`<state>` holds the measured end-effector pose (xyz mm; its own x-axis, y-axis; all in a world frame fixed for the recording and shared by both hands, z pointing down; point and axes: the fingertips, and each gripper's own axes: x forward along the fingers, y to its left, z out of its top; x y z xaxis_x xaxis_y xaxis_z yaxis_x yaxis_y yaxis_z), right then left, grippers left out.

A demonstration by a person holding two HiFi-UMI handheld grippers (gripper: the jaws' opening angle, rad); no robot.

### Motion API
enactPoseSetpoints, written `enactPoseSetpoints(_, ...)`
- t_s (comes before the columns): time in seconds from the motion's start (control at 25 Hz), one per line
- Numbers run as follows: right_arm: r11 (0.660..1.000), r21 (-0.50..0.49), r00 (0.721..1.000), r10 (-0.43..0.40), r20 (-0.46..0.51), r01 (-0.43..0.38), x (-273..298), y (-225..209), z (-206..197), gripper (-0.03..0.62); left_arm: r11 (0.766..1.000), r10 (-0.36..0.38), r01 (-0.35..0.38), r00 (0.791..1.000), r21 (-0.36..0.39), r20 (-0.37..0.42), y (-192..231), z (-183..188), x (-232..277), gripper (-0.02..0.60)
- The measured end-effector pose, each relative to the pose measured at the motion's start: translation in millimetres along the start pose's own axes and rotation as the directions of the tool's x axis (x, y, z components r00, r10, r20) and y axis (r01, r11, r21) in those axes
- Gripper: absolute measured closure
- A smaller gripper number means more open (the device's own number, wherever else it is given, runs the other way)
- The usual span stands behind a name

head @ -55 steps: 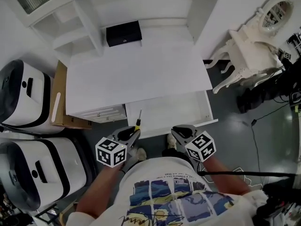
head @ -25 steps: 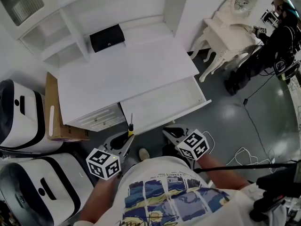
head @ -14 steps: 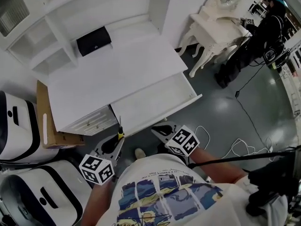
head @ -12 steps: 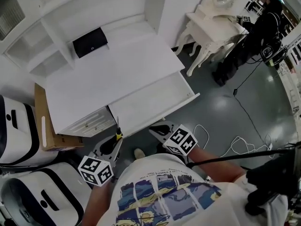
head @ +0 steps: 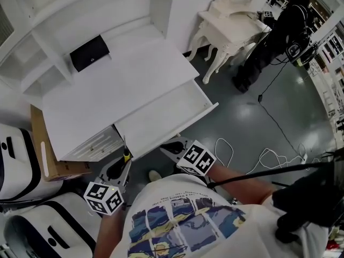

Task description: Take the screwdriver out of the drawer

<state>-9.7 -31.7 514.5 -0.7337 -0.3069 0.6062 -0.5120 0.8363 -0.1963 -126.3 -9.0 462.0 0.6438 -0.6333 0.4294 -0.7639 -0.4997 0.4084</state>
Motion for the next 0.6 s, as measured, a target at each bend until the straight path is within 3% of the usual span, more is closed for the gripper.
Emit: enactPoseSetpoints(0.6, 1.0, -0.012, 1.0, 0.002, 0.008, -0.002, -2.2, 2.8, -2.2, 0.569, 1.0, -0.007, 0.007, 1.0, 0.001, -0.021, -4.4, -8.5, 4.4, 0.494)
